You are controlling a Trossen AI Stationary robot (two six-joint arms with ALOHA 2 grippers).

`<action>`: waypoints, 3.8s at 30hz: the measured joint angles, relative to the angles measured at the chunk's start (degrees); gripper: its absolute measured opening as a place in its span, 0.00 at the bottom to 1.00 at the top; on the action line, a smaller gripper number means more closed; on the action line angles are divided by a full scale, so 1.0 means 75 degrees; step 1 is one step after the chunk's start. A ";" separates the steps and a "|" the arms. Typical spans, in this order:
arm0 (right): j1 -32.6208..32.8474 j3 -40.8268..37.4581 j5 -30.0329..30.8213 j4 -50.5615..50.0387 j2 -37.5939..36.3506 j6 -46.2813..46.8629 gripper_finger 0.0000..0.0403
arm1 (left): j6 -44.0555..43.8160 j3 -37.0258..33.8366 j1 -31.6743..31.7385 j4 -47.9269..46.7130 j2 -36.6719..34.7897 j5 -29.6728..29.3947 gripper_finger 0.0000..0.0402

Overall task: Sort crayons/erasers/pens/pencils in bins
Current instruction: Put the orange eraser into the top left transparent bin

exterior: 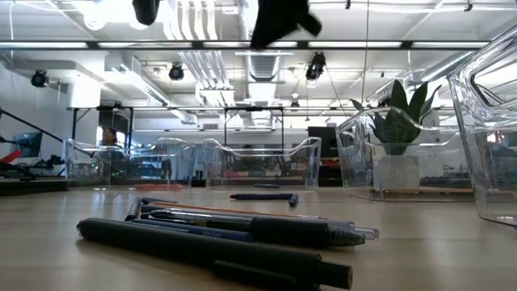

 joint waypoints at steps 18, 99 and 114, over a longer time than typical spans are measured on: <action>0.0697 0.0006 0.2119 0.1733 -0.0010 -0.3046 0.15 | -0.1545 0.0020 0.0015 0.0175 0.0967 -0.1319 0.32; 0.0712 0.0002 0.1515 0.1730 -0.0163 -0.2778 0.44 | -0.1549 0.0048 0.0020 0.1049 0.1400 -0.0510 0.02; 0.0712 0.0380 0.1575 -0.2980 -0.1509 0.0495 0.52 | -0.0963 0.0047 0.2741 -0.2533 0.1147 -0.0650 0.02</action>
